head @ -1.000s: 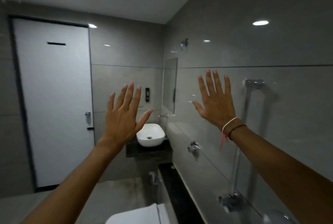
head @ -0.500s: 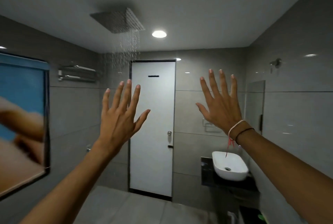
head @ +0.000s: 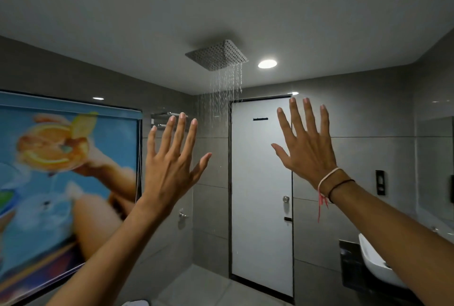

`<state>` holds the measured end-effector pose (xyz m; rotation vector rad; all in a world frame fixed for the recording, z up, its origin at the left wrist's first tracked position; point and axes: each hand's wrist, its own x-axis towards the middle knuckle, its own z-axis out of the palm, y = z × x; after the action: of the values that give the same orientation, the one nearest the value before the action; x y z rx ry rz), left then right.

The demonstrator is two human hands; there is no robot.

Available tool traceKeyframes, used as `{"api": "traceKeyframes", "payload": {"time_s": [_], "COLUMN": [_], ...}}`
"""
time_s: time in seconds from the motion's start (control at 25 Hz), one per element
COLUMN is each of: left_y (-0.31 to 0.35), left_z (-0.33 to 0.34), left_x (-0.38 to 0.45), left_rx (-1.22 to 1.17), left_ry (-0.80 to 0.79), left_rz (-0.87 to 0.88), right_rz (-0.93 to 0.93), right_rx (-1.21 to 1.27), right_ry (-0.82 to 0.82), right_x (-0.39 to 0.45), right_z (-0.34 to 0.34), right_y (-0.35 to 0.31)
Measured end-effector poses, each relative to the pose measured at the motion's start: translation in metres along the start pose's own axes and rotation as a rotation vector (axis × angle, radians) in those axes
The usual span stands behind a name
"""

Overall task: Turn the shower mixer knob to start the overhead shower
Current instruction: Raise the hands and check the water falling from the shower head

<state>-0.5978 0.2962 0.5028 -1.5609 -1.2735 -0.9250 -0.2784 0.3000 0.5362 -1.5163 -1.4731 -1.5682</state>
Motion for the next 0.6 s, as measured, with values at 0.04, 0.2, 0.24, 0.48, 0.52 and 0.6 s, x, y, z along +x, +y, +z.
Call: {"api": "traceKeyframes", "payload": {"time_s": [0.04, 0.2, 0.24, 0.48, 0.52, 0.6], "left_y": [-0.005, -0.019, -0.020, -0.026, -0.027, -0.028], "left_z": [-0.002, -0.004, -0.004, -0.003, -0.002, -0.001], "left_x": [-0.001, -0.003, -0.003, -0.004, -0.003, -0.003], "left_rx": [0.008, 0.022, 0.026, 0.035, 0.036, 0.034], "left_ry": [-0.003, -0.013, -0.011, 0.005, 0.004, 0.004], "left_rz": [-0.006, -0.017, -0.015, -0.014, -0.014, -0.011], "right_rz": [-0.001, -0.007, -0.007, -0.006, -0.005, -0.005], "right_rx": [0.007, 0.018, 0.018, 0.020, 0.023, 0.026], "right_ry": [0.009, 0.020, 0.019, 0.026, 0.029, 0.031], "right_x": [0.002, 0.007, 0.008, 0.010, 0.010, 0.011], "right_z": [0.000, -0.001, -0.001, -0.004, -0.005, -0.006], "right_y": [-0.004, -0.017, -0.019, -0.024, -0.025, -0.025]}}
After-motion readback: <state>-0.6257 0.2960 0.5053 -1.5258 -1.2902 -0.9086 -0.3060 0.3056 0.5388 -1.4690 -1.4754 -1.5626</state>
